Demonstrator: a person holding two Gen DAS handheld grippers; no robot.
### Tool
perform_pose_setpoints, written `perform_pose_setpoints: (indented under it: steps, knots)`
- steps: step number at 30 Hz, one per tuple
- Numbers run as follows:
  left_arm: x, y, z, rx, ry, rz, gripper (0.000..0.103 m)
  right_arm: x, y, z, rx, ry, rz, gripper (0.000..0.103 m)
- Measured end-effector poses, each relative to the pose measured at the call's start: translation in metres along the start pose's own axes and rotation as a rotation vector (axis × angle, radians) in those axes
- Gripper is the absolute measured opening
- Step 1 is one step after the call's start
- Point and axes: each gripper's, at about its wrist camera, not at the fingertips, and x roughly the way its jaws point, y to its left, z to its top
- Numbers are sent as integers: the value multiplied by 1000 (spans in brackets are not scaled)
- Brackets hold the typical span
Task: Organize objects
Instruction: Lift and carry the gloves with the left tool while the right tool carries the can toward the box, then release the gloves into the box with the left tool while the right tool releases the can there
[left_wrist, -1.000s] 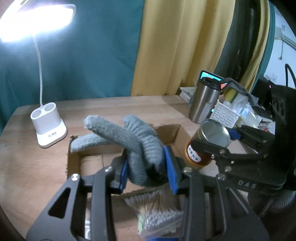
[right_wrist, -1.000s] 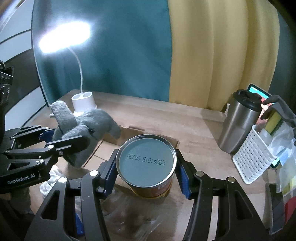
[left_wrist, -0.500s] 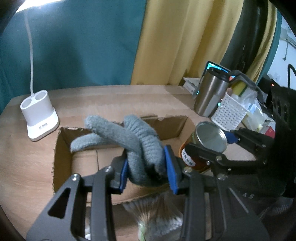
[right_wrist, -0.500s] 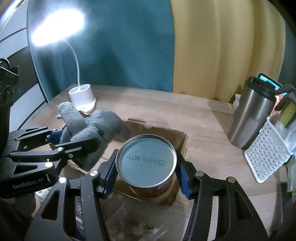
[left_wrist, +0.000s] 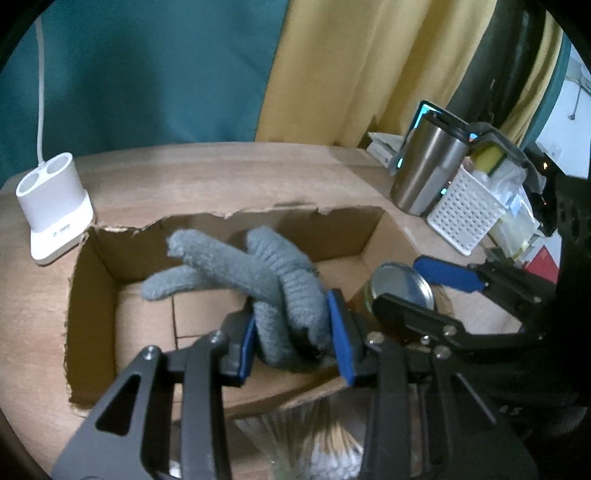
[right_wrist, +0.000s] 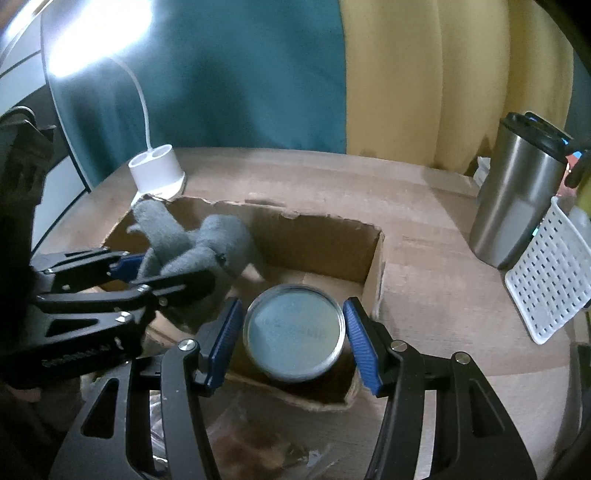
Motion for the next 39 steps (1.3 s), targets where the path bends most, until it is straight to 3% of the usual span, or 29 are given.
perform_pose_setpoints:
  steps: [3,14,19,27,31,33,39]
  knots:
    - [4,-3,2,0,3,-5,36,-6,-6,1,10,-21,-2,66]
    - [16,-17,4,-15,69,-53,43,-19,-22,-1,24,-45,-15,66]
    - [7,-13,3,-29,53,-59,57,-24,-27,-4,38,-51,-30,66]
    - [-14,-13,-3,-17,19,-39,58,-37,-30,-13,8,-53,-15,66]
    - [-27,-11,-7,-24,-6,-34,67,-44,-29,-18,10,-56,-21,68]
    - [-36,-10,-9,-25,-24,-33,68,-47,-27,-21,8,-59,-22,73]
    - [-58,-6,-17,-25,-66,-12,73,-57,-17,-28,-3,-64,-24,74]
